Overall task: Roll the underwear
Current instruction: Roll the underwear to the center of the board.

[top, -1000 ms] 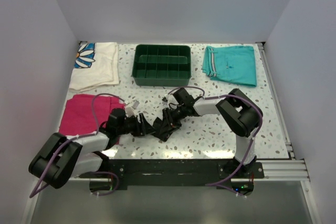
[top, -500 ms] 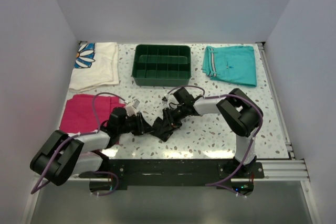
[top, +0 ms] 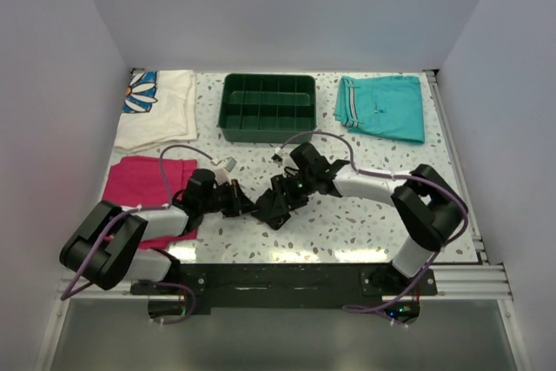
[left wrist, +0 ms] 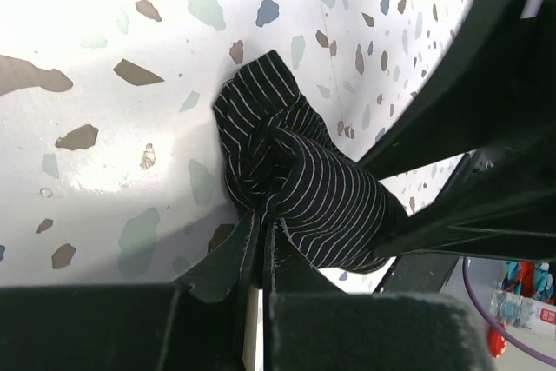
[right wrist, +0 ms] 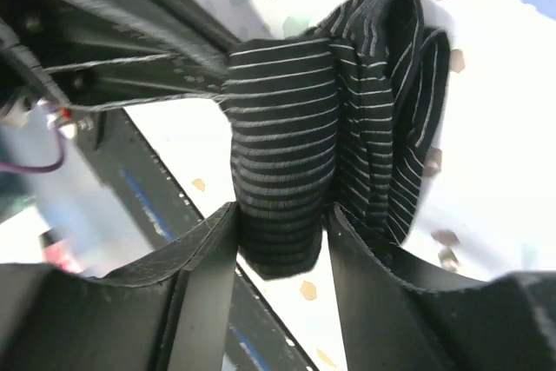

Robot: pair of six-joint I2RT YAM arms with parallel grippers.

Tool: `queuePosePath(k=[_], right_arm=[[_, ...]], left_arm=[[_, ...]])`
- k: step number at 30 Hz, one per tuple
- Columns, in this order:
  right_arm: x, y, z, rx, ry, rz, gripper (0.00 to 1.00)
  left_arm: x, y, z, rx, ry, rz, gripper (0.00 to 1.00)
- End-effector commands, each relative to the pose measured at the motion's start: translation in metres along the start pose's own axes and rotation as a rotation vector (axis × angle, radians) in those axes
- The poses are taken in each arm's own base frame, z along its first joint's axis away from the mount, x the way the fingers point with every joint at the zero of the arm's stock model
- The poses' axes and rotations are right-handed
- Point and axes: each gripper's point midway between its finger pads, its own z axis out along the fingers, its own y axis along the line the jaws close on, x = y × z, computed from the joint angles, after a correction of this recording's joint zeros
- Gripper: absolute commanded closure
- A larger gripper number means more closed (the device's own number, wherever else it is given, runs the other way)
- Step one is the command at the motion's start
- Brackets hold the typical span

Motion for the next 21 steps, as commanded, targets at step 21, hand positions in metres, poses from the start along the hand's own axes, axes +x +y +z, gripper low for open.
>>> queuePosePath(k=[21], right_arm=[[-0.037,0.049,-0.023,0.476,-0.297,-0.63,0.4]], left_arm=[[-0.011,0.005,0.01,-0.058,0.062,0.029,0.98]])
